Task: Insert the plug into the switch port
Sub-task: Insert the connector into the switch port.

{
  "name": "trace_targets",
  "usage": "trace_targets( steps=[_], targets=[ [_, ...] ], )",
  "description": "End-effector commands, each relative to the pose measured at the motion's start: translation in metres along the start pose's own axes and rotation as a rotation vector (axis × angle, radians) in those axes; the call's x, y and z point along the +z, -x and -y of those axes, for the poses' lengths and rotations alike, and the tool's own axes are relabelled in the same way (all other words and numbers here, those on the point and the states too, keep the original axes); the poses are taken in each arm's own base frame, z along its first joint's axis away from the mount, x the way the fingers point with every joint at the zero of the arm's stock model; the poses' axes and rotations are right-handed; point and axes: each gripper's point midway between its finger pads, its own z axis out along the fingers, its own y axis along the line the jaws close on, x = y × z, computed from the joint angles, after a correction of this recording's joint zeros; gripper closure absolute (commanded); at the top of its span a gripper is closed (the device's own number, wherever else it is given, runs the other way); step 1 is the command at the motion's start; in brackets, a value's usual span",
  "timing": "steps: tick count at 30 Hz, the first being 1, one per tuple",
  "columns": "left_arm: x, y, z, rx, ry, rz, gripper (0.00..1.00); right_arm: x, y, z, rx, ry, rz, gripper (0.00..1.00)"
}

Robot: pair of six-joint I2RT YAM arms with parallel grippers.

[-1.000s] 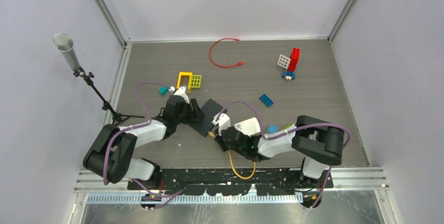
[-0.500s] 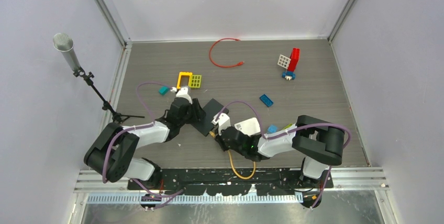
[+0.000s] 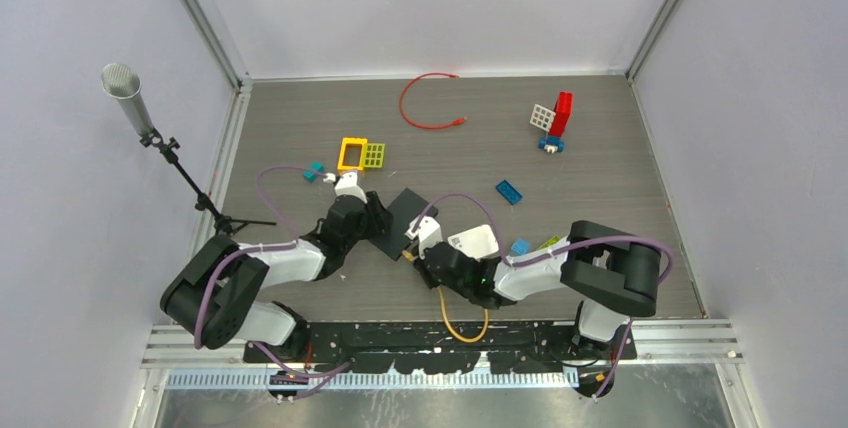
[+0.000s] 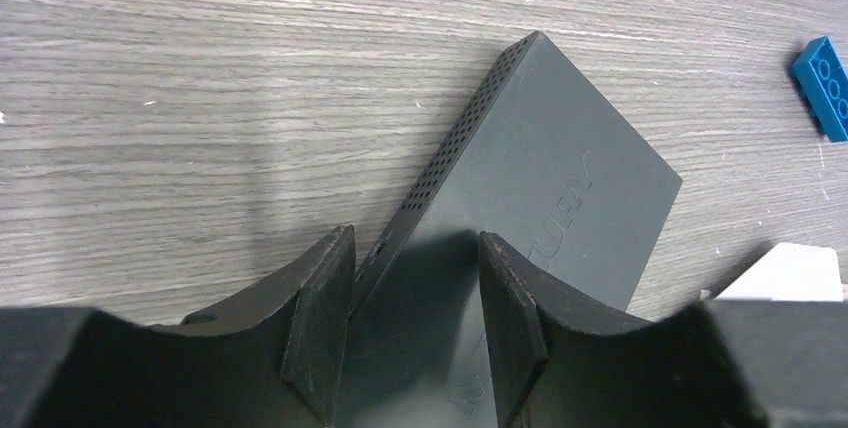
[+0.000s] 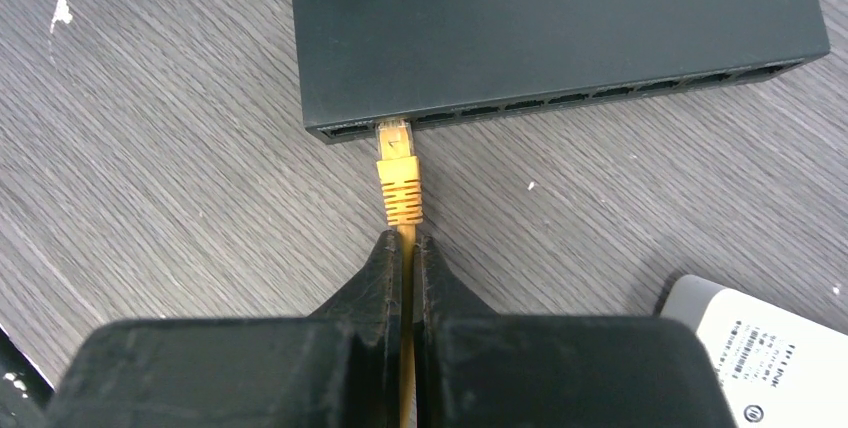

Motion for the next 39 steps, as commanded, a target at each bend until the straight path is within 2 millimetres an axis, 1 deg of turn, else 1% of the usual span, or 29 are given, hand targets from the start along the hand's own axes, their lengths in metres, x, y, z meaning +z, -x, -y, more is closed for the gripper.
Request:
trace_targets(
  steps=[1,5,10,16,21,26,28,30,33,34,36,39],
  targets=[
    [-0.062,-0.141,0.014,-0.057,-0.125,-0.582,0.52,0.003,0.043,0.016,0.044,-0.036,0.187,1.00],
    [-0.069,-0.150,0.015,-0.065,-0.129,-0.616,0.52,-0.002,0.036,0.020,0.081,-0.032,0.193,1.00],
    [-0.077,-0.157,0.014,-0.069,-0.125,-0.627,0.52,-0.001,0.037,0.013,0.115,0.001,0.191,0.99],
    [-0.085,-0.165,0.023,-0.033,-0.142,-0.629,0.52,-0.001,0.056,0.011,0.126,-0.015,0.215,1.00],
    [-0.089,-0.171,0.034,0.009,-0.163,-0.636,0.52,0.001,0.075,0.005,0.153,-0.002,0.251,1.00],
    [-0.091,-0.178,0.035,0.013,-0.164,-0.649,0.51,0.001,0.079,-0.008,0.160,0.064,0.263,1.00],
    [-0.091,-0.180,0.036,0.011,-0.171,-0.651,0.51,-0.004,0.078,-0.021,0.134,0.157,0.276,1.00],
    [-0.089,-0.180,0.035,0.012,-0.166,-0.650,0.51,-0.008,0.077,-0.028,0.120,0.208,0.292,1.00],
    [-0.086,-0.179,0.034,0.012,-0.155,-0.636,0.51,-0.009,0.066,-0.026,0.074,0.210,0.255,1.00],
    [-0.084,-0.177,0.034,0.012,-0.150,-0.627,0.51,-0.009,0.054,-0.023,0.042,0.198,0.212,1.00],
    [-0.080,-0.171,0.033,0.015,-0.140,-0.608,0.50,-0.011,0.037,-0.016,-0.005,0.180,0.154,1.00],
    [-0.073,-0.158,0.030,0.006,-0.128,-0.577,0.48,-0.019,0.014,-0.006,-0.062,0.166,0.084,0.99]
  ],
)
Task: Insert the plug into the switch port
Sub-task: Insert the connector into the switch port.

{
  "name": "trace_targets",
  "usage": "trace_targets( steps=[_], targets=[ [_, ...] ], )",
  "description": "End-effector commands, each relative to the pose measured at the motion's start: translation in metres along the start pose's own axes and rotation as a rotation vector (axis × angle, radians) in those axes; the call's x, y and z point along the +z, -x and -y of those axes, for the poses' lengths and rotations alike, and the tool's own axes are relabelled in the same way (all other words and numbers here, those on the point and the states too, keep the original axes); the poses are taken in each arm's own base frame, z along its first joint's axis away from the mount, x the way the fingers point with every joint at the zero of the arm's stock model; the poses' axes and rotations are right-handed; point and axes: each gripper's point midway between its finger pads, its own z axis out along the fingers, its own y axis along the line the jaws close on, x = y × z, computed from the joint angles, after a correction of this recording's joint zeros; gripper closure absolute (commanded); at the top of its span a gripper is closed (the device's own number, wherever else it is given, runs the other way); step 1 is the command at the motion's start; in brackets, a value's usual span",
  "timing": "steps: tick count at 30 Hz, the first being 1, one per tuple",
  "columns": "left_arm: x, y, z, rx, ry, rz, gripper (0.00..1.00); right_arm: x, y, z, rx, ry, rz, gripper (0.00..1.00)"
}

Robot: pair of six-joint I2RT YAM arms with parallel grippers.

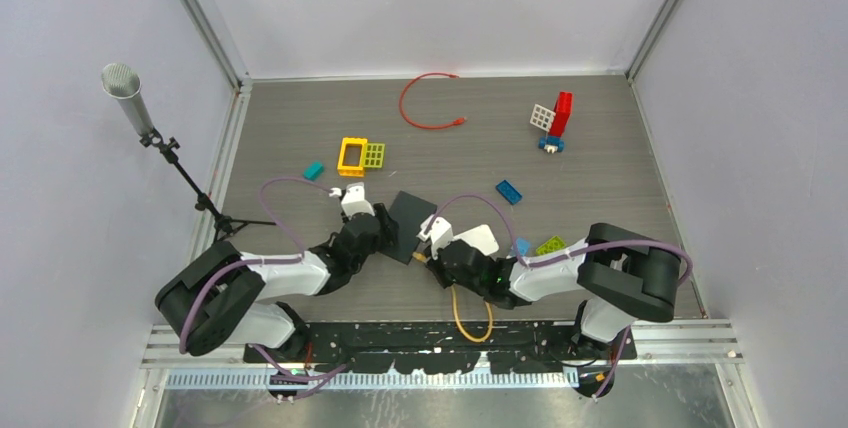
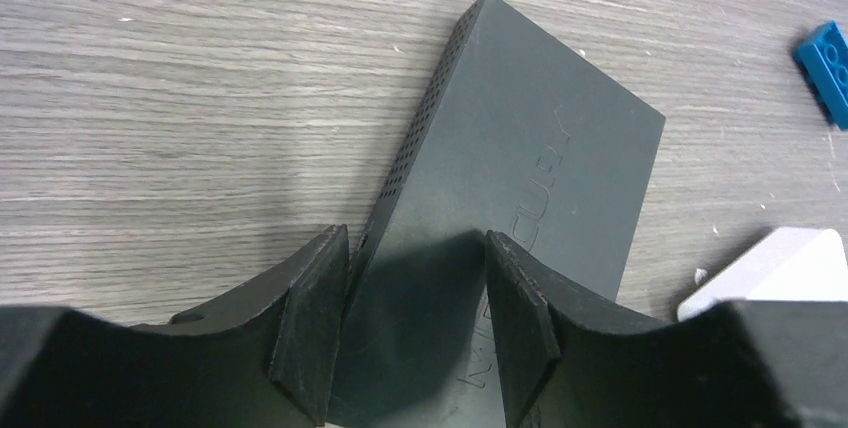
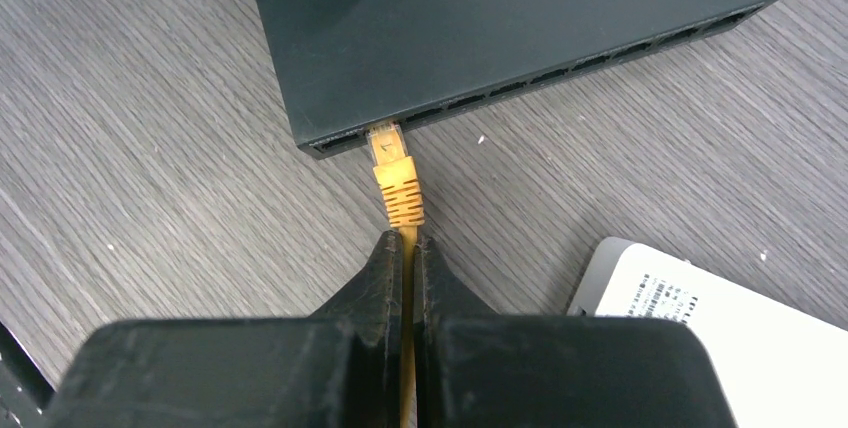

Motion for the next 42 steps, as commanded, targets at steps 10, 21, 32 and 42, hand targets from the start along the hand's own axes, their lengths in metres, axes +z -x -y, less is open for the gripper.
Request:
trace_targets(
  steps=[10,21,32,42],
  targets=[
    [-0.054,-0.071,0.002,-0.021,-0.143,-0.491,0.29,-0.014,-0.008,-0.015,-0.065,0.131,-0.054,1.00],
    [-0.067,-0.067,-0.017,-0.020,-0.107,-0.502,0.24,-0.021,-0.017,-0.006,-0.043,0.086,-0.091,1.00],
    [-0.078,-0.040,-0.050,-0.089,0.106,-0.369,0.19,-0.022,-0.019,-0.002,-0.036,0.062,-0.109,1.00],
    [-0.077,-0.036,-0.027,-0.078,-0.040,-0.351,0.23,-0.019,-0.019,-0.006,-0.034,0.077,-0.109,1.00]
  ],
)
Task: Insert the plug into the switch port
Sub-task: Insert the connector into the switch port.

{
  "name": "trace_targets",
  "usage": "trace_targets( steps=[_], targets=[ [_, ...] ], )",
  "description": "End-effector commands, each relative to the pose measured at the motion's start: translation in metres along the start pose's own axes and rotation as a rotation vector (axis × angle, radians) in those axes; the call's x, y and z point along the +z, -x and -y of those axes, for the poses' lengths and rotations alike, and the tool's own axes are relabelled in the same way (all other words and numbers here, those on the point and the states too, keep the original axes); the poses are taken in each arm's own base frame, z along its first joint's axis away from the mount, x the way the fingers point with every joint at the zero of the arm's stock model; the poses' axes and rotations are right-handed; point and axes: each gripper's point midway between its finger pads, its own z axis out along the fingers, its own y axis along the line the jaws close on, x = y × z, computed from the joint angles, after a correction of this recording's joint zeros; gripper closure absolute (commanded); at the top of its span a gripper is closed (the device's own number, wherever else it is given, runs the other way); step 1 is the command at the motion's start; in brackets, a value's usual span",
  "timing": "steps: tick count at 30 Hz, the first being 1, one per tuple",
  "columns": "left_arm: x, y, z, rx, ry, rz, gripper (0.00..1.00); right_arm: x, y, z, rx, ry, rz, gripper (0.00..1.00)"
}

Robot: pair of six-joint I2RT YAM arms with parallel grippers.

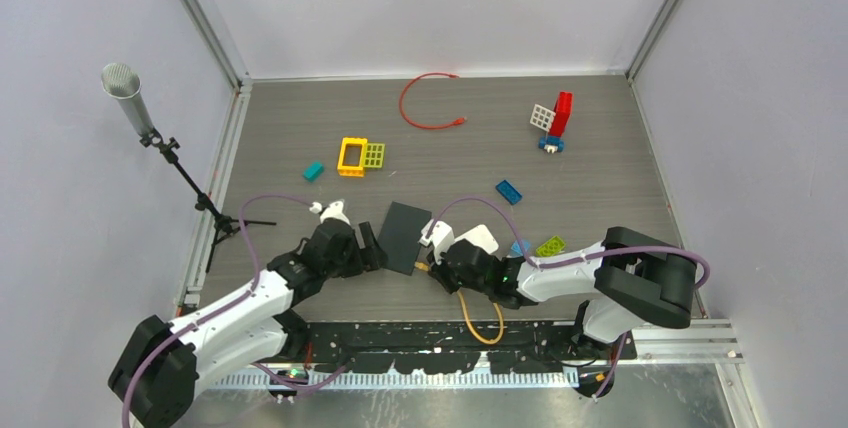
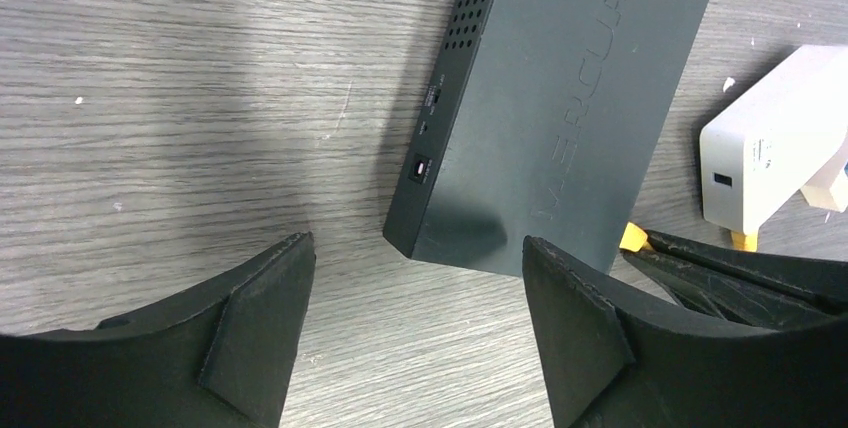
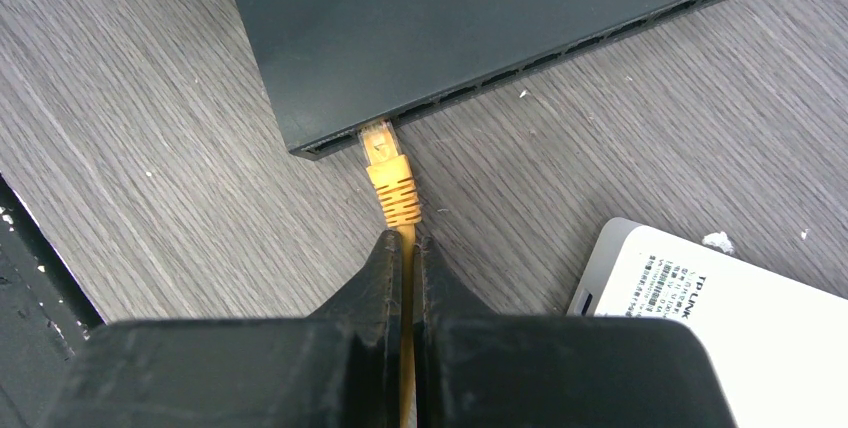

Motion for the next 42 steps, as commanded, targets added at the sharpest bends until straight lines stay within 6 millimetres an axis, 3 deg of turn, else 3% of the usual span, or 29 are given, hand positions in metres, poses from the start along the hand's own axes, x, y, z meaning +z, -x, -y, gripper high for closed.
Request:
trace_targets(
  steps=[1,5,18,20,23,27,34,38,42],
  targets=[
    [0.003,-0.013,0.002,0.031,-0.037,-0.052,0.25,0.000,-0.006,0.000,0.005,-0.006,-0.033,1.00],
    [0.006,-0.022,0.013,0.055,-0.099,-0.102,0.35,0.002,-0.002,-0.002,0.005,0.000,-0.025,1.00],
    [0.017,-0.035,0.022,0.123,-0.157,-0.176,0.46,0.007,0.001,-0.005,-0.004,0.015,-0.028,0.99],
    [0.017,-0.039,0.022,0.138,-0.161,-0.189,0.46,0.007,0.000,-0.005,-0.011,0.017,-0.035,1.00],
    [0.017,-0.039,0.016,0.136,-0.126,-0.187,0.37,0.006,-0.003,-0.004,-0.012,0.012,-0.050,0.99],
    [0.015,-0.023,0.005,0.106,-0.037,-0.111,0.30,0.003,-0.007,-0.003,0.000,0.011,-0.060,1.00],
    [0.010,0.012,-0.005,0.102,0.073,0.026,0.26,-0.005,-0.011,-0.003,0.014,0.018,-0.069,1.00],
    [0.011,0.022,0.000,0.127,0.063,0.050,0.26,-0.005,-0.014,-0.005,0.015,0.030,-0.078,0.99],
    [0.017,0.023,0.020,0.160,-0.036,0.045,0.33,-0.004,-0.015,-0.007,0.014,0.042,-0.086,1.00]
  ],
)
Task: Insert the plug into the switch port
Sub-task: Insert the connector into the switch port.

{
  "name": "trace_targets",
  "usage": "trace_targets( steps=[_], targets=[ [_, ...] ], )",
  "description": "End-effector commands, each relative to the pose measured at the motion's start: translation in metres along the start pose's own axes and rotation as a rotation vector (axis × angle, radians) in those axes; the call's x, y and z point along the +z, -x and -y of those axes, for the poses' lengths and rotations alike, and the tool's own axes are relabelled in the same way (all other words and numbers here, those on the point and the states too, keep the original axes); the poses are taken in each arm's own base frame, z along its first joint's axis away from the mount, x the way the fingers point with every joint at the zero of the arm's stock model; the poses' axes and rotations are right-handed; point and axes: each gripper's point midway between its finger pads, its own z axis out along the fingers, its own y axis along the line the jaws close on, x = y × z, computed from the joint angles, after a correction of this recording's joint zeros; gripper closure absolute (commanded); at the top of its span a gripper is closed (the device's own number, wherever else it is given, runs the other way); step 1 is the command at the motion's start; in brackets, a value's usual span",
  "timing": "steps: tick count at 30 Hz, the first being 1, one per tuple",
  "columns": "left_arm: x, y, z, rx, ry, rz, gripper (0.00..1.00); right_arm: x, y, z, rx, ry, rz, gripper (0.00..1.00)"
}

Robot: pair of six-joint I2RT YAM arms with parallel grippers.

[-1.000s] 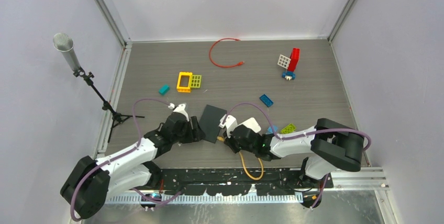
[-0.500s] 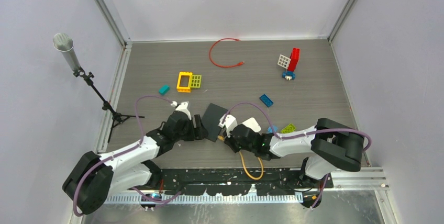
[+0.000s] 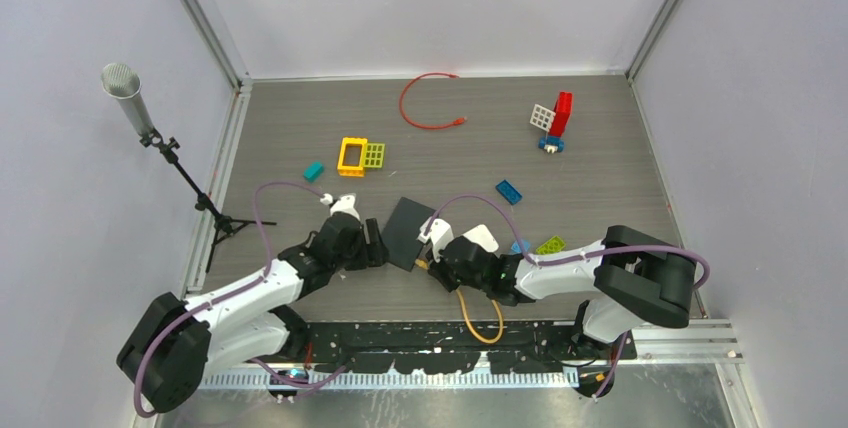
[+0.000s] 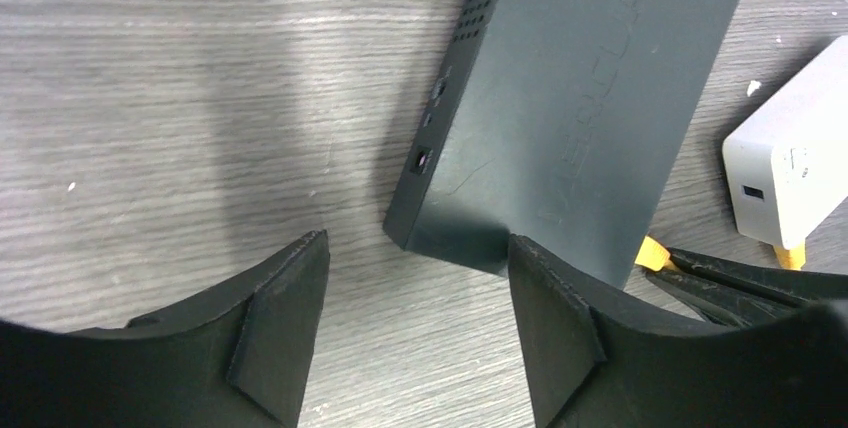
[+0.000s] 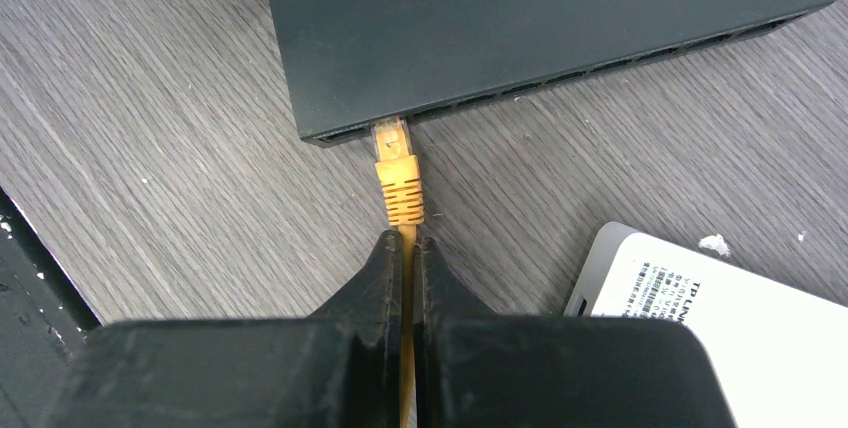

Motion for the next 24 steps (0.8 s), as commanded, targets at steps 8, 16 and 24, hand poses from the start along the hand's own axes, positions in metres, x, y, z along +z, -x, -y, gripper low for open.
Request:
trace_targets(
  steps=[8,16,24],
  targets=[
    [0.008,-0.007,0.034,0.097,-0.183,-0.071,0.42,-0.004,-0.014,-0.006,-0.006,0.036,-0.063,1.00],
    [0.007,-0.023,0.035,0.109,-0.224,-0.119,0.46,-0.004,-0.010,-0.006,-0.021,0.034,-0.064,1.00],
    [0.009,0.003,0.006,0.055,-0.033,0.009,0.28,-0.009,-0.014,-0.008,-0.010,0.050,-0.078,0.99]
  ],
)
